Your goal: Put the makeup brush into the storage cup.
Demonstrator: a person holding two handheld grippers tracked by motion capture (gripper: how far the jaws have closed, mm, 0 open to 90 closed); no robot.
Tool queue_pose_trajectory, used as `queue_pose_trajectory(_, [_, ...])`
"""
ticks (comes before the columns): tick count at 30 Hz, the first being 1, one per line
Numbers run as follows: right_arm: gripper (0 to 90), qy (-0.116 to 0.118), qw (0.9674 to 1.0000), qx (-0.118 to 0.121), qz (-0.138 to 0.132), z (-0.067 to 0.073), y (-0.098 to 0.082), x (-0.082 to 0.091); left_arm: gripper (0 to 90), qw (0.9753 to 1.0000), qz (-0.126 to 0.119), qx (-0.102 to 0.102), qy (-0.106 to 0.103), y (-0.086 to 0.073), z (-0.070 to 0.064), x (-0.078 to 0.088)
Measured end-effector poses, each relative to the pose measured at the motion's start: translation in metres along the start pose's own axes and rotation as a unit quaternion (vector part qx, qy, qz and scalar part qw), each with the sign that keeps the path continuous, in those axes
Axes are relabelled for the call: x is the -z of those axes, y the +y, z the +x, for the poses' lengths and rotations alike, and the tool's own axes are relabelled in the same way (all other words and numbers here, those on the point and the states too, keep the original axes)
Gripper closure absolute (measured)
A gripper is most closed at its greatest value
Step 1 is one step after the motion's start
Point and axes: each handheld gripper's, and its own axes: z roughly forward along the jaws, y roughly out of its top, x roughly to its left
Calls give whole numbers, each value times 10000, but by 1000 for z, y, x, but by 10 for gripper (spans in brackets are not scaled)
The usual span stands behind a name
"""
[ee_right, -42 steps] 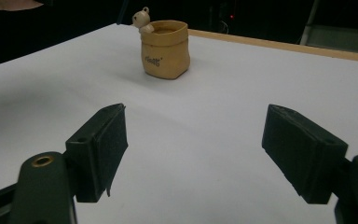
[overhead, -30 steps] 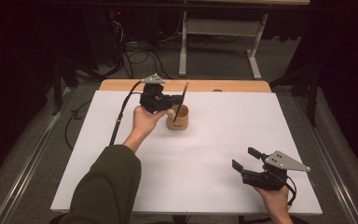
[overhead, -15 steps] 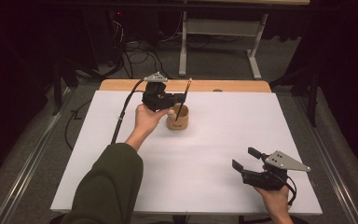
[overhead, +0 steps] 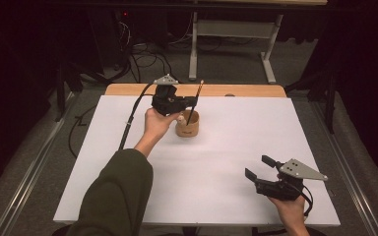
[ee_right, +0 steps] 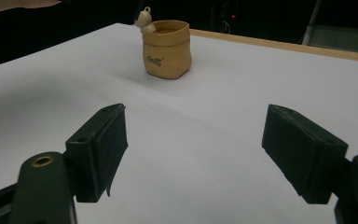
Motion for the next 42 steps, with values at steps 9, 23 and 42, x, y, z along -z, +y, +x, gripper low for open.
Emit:
queue_pose_trajectory(9, [238,17,10000,5,-2,0,0,0,826,10000,-8,-47,75,1,2,-5])
queue_pose_trajectory(23, [238,24,10000,38,6,1,0,-1,826,9998,-66,-10,166,-2,7,-13])
queue_pose_trajectory(42, [238,73,10000,47,41,2,0,-2,826,9993,-80,52,349,-8,13,-23])
